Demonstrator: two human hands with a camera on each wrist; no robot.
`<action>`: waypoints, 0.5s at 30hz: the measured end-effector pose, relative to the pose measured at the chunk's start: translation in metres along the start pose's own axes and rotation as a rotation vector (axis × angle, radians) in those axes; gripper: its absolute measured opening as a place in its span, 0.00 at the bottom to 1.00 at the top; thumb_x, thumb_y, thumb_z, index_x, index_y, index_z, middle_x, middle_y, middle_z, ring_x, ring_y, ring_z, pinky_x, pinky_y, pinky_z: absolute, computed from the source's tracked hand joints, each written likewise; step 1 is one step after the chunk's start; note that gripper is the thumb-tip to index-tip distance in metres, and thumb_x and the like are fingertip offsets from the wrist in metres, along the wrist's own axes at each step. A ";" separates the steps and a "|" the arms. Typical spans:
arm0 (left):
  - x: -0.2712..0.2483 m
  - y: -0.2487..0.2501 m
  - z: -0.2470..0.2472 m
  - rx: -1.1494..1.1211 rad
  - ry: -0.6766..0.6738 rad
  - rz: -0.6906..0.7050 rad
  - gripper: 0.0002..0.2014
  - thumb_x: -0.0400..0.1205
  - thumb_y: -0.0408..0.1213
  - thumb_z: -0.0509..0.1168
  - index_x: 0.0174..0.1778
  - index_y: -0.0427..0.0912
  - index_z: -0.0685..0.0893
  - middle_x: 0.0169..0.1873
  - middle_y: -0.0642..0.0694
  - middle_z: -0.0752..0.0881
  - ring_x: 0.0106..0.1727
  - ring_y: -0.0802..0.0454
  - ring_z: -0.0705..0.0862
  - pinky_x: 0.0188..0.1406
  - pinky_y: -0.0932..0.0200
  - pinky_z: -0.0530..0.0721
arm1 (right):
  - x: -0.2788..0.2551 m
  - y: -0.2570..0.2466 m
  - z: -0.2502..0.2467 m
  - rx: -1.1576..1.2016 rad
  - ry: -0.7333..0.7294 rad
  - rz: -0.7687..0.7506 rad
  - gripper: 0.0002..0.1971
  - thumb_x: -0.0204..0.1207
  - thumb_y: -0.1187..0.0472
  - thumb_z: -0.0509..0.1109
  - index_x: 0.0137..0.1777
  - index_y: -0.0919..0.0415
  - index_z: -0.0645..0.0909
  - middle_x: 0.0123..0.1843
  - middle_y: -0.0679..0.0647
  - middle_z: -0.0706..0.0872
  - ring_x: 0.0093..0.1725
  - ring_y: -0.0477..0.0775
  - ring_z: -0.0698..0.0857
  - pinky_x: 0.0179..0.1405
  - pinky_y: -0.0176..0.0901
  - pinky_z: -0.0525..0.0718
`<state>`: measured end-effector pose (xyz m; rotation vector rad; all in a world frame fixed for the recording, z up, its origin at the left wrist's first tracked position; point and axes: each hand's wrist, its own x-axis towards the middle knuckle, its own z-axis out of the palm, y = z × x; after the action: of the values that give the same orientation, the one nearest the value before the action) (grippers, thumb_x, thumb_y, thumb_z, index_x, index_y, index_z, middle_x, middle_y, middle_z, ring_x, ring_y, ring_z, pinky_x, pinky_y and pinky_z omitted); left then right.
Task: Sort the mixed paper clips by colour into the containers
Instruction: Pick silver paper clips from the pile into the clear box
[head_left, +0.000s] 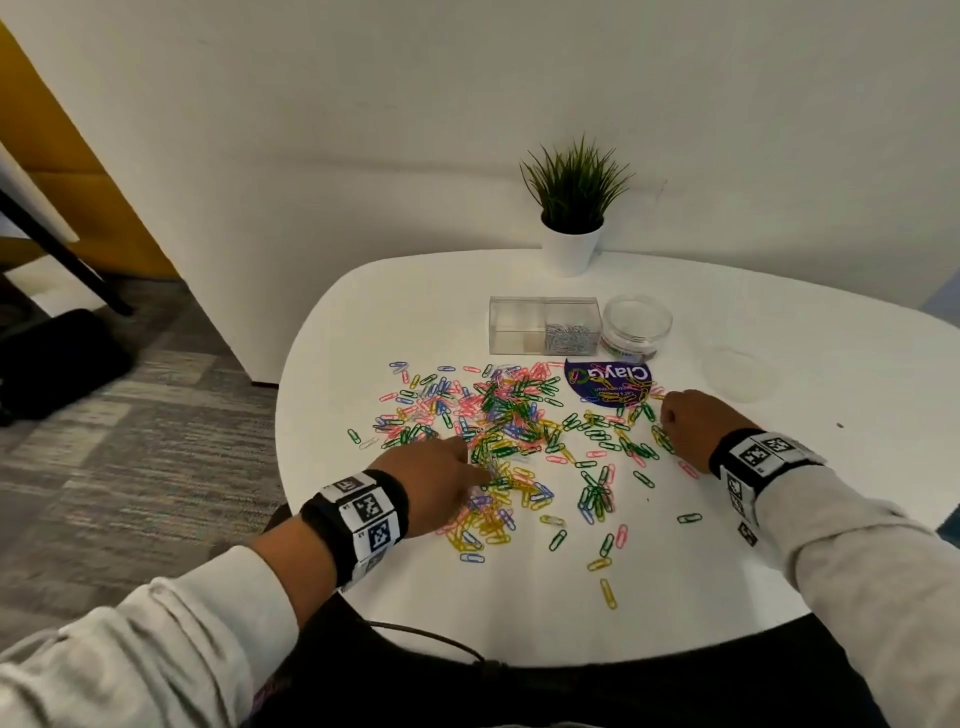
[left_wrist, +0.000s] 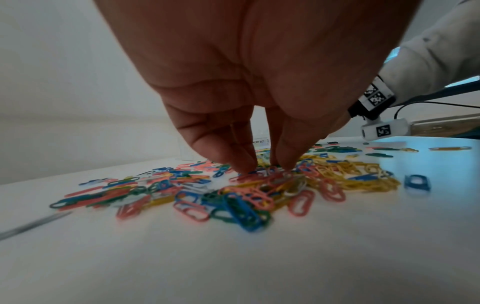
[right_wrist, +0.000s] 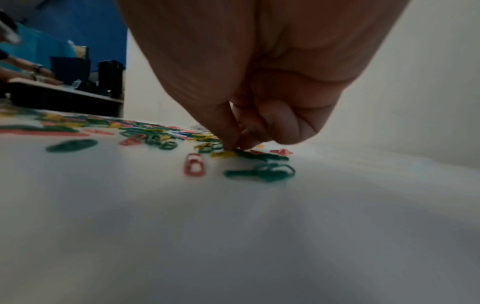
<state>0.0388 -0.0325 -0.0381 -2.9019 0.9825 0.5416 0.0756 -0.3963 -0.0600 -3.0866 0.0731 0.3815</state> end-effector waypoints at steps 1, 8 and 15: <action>-0.002 -0.001 0.001 0.006 0.005 0.005 0.20 0.87 0.45 0.56 0.75 0.64 0.75 0.58 0.50 0.76 0.57 0.46 0.81 0.44 0.54 0.80 | 0.000 0.000 0.000 0.022 -0.001 0.017 0.09 0.83 0.57 0.59 0.55 0.59 0.78 0.55 0.58 0.82 0.49 0.57 0.81 0.48 0.45 0.79; -0.004 -0.013 -0.004 -0.044 0.077 -0.007 0.15 0.87 0.44 0.56 0.64 0.55 0.84 0.57 0.50 0.78 0.54 0.46 0.82 0.48 0.51 0.84 | -0.005 0.001 -0.008 0.030 -0.045 0.044 0.10 0.76 0.50 0.67 0.42 0.57 0.78 0.41 0.53 0.83 0.40 0.53 0.84 0.43 0.50 0.85; 0.013 -0.012 0.001 -0.076 0.109 -0.074 0.15 0.87 0.54 0.57 0.64 0.55 0.83 0.56 0.52 0.77 0.54 0.48 0.82 0.44 0.54 0.81 | -0.006 -0.001 -0.011 -0.014 -0.076 0.035 0.10 0.77 0.48 0.67 0.42 0.53 0.75 0.43 0.50 0.81 0.40 0.51 0.82 0.44 0.48 0.85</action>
<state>0.0553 -0.0305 -0.0439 -3.0503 0.8803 0.4296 0.0722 -0.3955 -0.0481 -3.0840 0.1238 0.5025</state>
